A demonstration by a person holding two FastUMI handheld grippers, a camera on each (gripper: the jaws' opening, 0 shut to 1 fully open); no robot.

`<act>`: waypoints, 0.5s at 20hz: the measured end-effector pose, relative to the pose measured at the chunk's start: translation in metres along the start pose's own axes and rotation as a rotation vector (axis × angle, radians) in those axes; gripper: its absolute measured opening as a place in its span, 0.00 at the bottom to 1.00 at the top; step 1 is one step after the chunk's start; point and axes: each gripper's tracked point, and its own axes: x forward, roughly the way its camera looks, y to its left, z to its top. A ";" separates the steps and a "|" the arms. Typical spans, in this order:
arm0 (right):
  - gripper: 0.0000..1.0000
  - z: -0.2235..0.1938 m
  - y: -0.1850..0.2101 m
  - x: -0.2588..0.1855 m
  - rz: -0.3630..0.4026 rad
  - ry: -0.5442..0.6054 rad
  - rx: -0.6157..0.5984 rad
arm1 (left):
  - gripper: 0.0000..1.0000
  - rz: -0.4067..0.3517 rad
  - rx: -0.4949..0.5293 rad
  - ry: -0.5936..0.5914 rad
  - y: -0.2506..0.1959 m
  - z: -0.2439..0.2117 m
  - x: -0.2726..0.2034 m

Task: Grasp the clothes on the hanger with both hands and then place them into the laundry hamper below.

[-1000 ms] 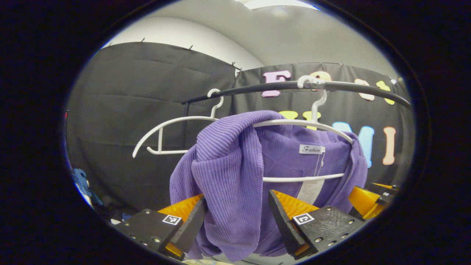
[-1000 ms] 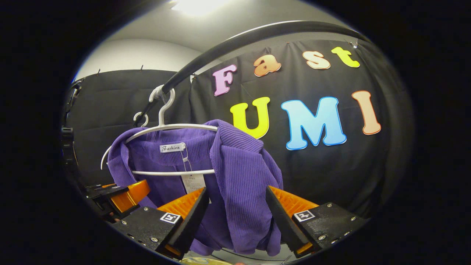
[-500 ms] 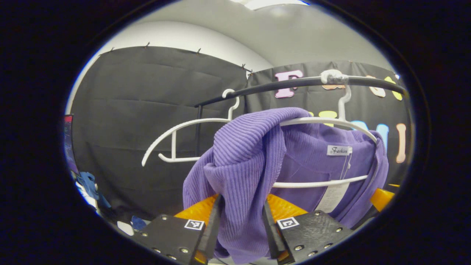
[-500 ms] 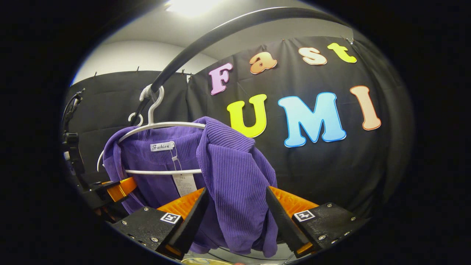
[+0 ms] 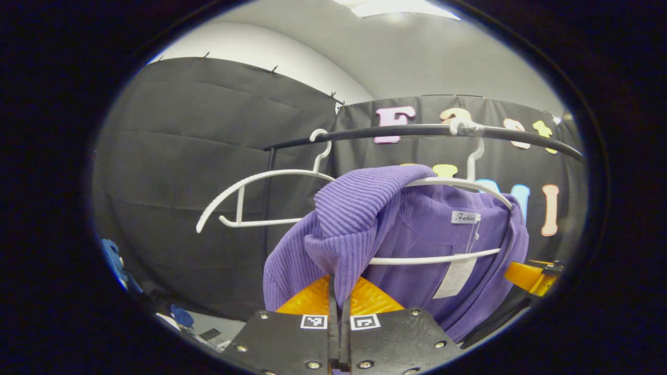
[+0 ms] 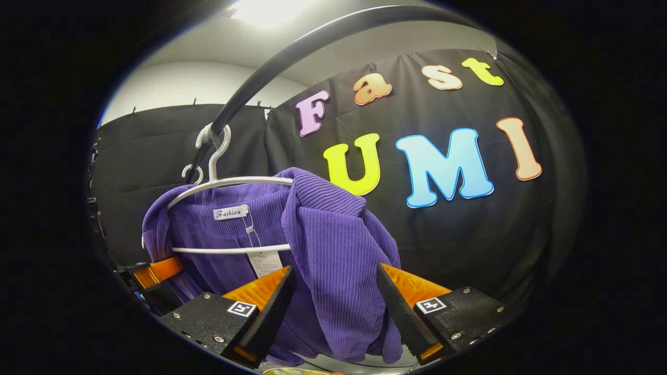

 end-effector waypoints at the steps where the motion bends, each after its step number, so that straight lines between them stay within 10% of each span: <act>1: 0.95 0.001 0.001 0.000 0.003 0.000 0.007 | 0.01 -0.010 -0.014 -0.007 0.001 0.004 -0.004; 10: 0.95 -0.004 0.011 0.003 0.029 0.007 0.009 | 0.08 -0.018 -0.028 -0.112 0.005 0.042 -0.042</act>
